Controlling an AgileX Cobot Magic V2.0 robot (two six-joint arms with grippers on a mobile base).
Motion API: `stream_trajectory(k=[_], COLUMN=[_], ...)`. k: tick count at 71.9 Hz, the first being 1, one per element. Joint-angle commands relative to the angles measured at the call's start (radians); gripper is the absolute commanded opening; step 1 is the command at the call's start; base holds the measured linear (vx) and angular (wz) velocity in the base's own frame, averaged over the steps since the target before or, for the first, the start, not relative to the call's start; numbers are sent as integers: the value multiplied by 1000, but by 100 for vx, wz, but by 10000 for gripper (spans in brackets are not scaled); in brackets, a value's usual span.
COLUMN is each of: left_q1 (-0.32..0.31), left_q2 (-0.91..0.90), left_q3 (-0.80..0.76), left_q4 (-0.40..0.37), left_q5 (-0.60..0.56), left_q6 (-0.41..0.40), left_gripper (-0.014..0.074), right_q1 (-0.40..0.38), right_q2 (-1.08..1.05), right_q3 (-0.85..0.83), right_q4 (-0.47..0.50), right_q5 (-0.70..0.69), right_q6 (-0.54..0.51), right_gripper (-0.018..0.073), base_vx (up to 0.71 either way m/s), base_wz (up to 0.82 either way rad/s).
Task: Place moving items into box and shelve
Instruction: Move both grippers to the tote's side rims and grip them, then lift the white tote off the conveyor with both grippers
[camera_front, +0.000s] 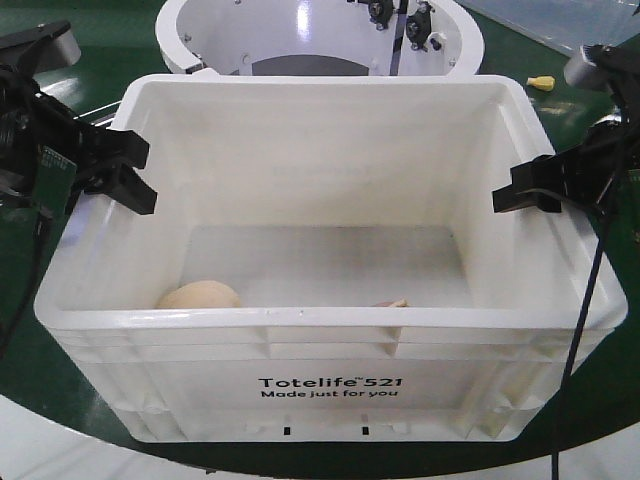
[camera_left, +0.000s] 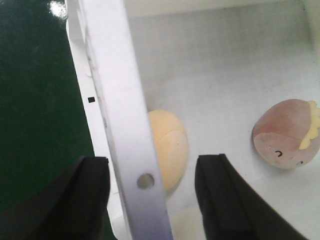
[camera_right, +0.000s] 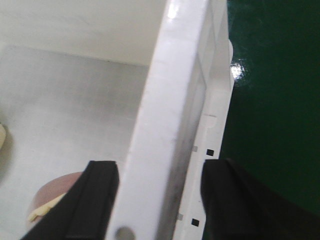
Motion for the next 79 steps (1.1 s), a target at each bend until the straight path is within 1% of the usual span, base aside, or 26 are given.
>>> stream_trajectory(k=[1,11,18,20,25,35,44,56,65,69,79], left_q1=[-4,-4,-4,-4,-4,-4,-4,-4,-4,-4,-4], left_q2=[-32,-32,-32,-32,-32,-36,-36,-36,-46,-57,-107], left_q3=[-24,-24,-24,-25,-30,-30,-30,-30,-30,-30,-30], left_q4=[-33,-38,-61,-66,-79,-98,-120,-163,-168,-168,-167], left_q5=[-17,-9,-10,-13,-19,-59,-68,-62,-70,-84,-161], left_q6=[-6,-6,-6,-6,1,3,11,44,46,46,46], left_gripper=[391,237,104,64,-10,-8,-7,-3,-3,-3,-3], right_q1=[-8,-8,-8,-8,-8,-8,-8,-8,-8,-8,-8], right_q2=[-22,-22,-22,-22,-23,-41,-75,-114,-140,-152,-189], right_q3=[-33,-33,-33,-33,-33,-33,-33,-33,-33,-33,-33], right_q4=[17,41,47,49,55,58,57,58,58,58,66], right_q5=[-47,-43,-47,-49,-54,-96,-133,-141,-142,-149,-179], right_q6=[-1,-3,-14,-16,-16,-16,-16,-16,-16,-16,-12], right_gripper=[289,117,1,-15,-12,-9,-8,-8,-6,-6,-6], base_vx=[0,0,0,0,0,0,0,0,0,0,0], base_wz=[0,0,0,0,0,0,0,0,0,0,0])
